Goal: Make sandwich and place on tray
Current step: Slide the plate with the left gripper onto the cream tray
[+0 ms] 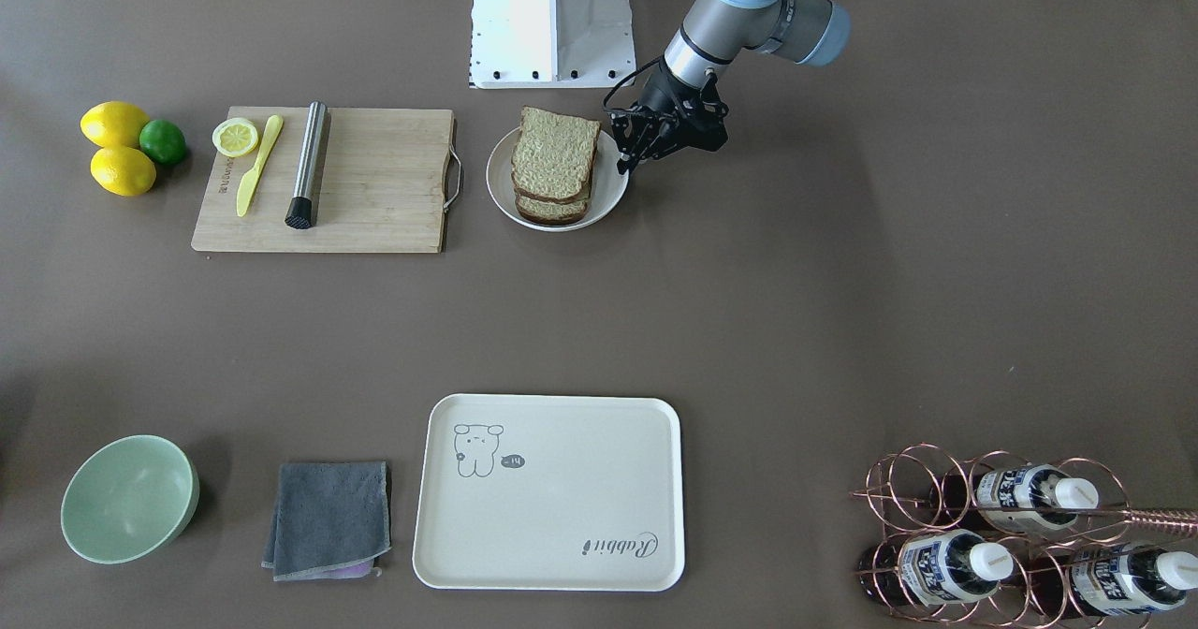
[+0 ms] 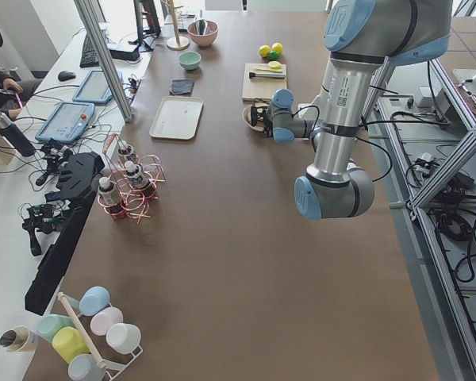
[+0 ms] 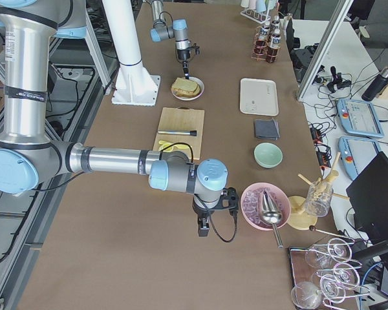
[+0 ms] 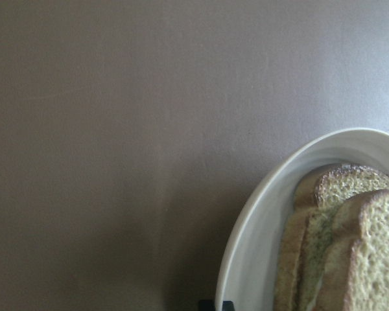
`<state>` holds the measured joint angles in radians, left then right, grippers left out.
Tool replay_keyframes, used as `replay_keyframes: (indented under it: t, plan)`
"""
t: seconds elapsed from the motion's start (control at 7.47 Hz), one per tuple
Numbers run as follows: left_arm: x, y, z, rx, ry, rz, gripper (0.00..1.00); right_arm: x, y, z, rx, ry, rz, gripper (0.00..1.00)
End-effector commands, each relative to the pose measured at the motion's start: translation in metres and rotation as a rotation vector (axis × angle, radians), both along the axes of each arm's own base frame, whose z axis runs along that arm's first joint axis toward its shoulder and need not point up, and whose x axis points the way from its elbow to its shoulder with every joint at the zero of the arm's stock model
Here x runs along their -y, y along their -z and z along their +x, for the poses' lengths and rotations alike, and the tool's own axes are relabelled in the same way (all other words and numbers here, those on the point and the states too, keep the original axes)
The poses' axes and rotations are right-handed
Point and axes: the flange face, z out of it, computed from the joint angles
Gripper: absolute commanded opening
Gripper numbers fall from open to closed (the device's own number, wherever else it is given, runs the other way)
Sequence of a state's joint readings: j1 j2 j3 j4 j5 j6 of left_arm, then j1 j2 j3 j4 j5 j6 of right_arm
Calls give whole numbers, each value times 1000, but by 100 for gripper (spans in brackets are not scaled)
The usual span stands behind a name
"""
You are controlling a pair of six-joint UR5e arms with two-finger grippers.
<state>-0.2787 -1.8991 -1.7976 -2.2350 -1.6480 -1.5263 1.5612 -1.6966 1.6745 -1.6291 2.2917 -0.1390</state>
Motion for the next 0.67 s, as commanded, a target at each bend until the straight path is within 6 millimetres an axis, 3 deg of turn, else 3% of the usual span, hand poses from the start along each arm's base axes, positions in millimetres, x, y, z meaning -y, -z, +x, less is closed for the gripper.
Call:
replay_keyframes:
  t: [0.0,0.27,0.54]
  plan:
    - [39,12,-25,-25,-24,-35,0,-1,-2,0,-2,-2,-5,100]
    - [77,24,-43,-41,2,-39,0,-2,-5,0,0,-3,-13,100]
    - [139,40,-44,-8,-8,18,0,-2,-6,0,-1,-7,-17,100]
